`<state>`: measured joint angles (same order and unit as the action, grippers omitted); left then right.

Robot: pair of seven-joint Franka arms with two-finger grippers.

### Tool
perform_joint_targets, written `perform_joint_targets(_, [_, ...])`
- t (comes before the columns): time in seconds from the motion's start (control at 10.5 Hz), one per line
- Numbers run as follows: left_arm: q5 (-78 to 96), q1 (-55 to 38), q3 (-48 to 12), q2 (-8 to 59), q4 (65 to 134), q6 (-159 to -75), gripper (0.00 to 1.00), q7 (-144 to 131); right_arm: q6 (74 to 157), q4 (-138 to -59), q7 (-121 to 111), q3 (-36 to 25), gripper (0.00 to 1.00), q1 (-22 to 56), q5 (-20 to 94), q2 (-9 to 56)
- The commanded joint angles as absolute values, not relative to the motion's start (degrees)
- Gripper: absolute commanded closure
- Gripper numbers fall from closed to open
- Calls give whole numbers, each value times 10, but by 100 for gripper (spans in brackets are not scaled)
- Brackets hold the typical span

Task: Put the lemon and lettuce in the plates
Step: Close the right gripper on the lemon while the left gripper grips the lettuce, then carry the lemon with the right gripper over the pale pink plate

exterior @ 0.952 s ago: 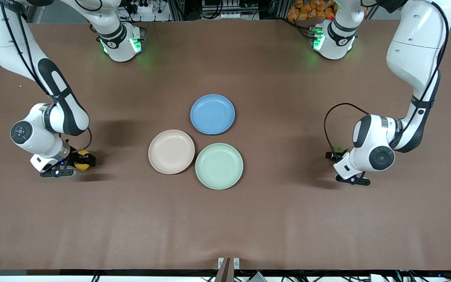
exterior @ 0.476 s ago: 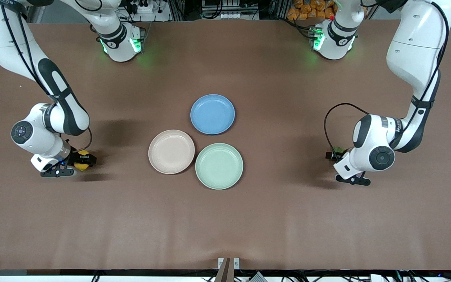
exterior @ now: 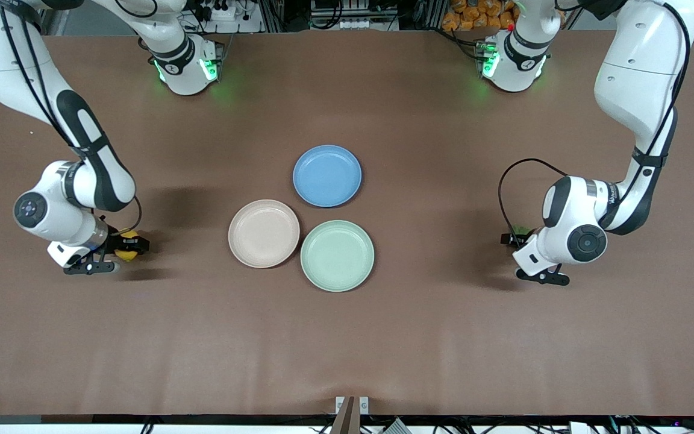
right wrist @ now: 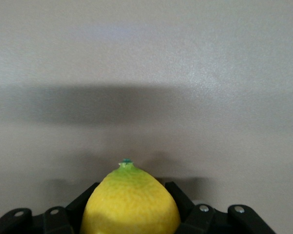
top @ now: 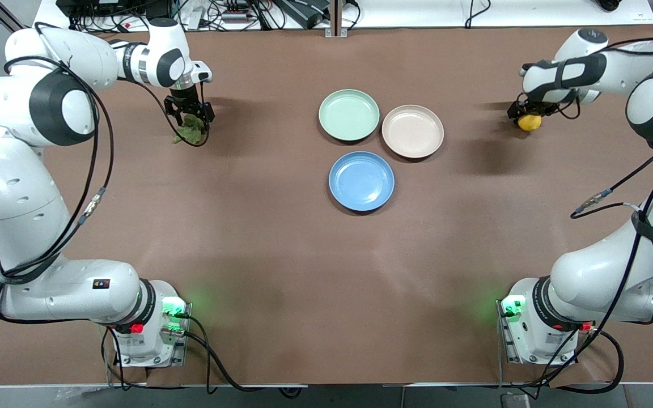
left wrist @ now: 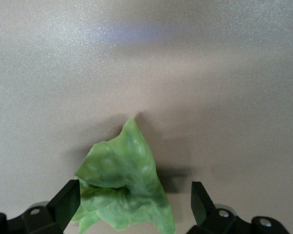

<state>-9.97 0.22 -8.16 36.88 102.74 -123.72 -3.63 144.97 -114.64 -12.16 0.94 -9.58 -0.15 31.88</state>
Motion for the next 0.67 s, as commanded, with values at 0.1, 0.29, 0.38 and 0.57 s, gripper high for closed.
perform_joint_targets(0.1, [-121,-2,-83,368,1033,-1240,34,-54,1346,-1081,-128,15,53,-95,7,309])
perform_joint_targets(0.29, [-121,-2,-83,368,1033,-1241,80,-54,1344,-1066,-128,18,53,-72,7,299])
perform_joint_targets(0.38, [-121,-2,-83,368,1033,-1241,98,-54,1339,-1064,-128,18,53,-59,7,292])
perform_joint_targets(0.57, [-121,-2,-83,368,1033,-1241,100,-54,1287,-1029,-128,18,52,-37,8,290])
